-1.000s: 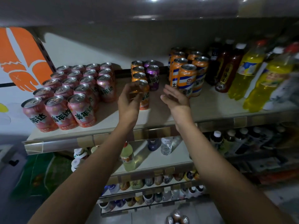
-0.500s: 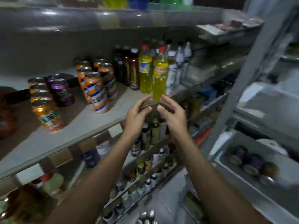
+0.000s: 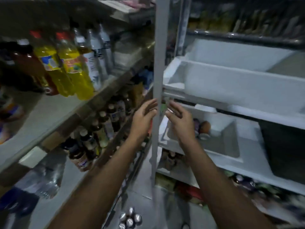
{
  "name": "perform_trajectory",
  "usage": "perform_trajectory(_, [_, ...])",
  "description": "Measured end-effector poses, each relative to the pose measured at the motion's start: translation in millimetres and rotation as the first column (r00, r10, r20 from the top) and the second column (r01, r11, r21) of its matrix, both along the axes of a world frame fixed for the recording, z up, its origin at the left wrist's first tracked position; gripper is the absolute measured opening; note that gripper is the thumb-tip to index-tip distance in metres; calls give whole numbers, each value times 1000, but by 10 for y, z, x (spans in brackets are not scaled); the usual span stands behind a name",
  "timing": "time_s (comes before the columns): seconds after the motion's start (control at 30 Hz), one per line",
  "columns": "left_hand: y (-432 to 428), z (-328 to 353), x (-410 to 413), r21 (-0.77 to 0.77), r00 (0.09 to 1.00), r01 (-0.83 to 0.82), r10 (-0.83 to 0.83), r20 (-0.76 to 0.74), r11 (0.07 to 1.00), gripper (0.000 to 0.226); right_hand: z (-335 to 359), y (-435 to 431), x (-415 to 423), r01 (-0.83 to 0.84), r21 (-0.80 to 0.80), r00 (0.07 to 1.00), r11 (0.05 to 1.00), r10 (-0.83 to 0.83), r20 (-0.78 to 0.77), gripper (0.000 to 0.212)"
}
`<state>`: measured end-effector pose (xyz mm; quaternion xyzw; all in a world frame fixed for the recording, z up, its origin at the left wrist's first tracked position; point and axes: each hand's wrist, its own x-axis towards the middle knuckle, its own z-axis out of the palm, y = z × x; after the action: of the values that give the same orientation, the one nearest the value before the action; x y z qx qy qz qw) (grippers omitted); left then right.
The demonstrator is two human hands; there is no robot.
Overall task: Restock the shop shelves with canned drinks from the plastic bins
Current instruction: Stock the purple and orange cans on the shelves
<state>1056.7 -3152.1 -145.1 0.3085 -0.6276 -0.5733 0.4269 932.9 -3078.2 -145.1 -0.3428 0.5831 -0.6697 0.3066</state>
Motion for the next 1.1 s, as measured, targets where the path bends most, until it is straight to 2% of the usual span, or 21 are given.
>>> perform_trajectory(0.17, [134, -322, -576, 67, 990, 123, -126, 54, 990, 39, -367, 376, -460, 142, 72, 989, 987, -144, 21, 41])
perform_trajectory(0.3, [277, -608, -903, 148, 959, 198, -223, 174, 969, 28, -694, 615, -821, 232, 141, 966, 962, -245, 82, 36])
perform_trajectory(0.4, [348, -856, -1151, 204, 946, 205, -247, 209, 957, 21, -927, 777, -1061, 279, 178, 948, 944, -300, 109, 40])
perform_trajectory(0.5, [363, -1036, -1368, 227, 925, 189, -250, 285, 955, 25, -1075, 871, -1230, 312, 207, 932, 927, -341, 122, 40])
perform_trajectory(0.7, [354, -1118, -1682, 165, 888, 277, -317, 331, 947, 37, -1215, 820, -1569, 366, 208, 917, 907, -390, 84, 37])
perform_trajectory(0.87, [301, -1200, -1922, 155, 891, 229, -271, 364, 961, 40, -1299, 669, -1795, 398, 212, 895, 893, -428, 123, 35])
perform_trajectory(0.97, [198, -1309, -2089, 148, 873, 206, -250, 418, 967, 36, -1362, 565, -1978, 402, 224, 908, 888, -419, 32, 34])
perform_trajectory(1.1, [92, -1470, -2246, 174, 859, 195, -254, 444, 965, 37, -1509, 368, -2226, 393, 341, 919, 854, -374, -121, 42])
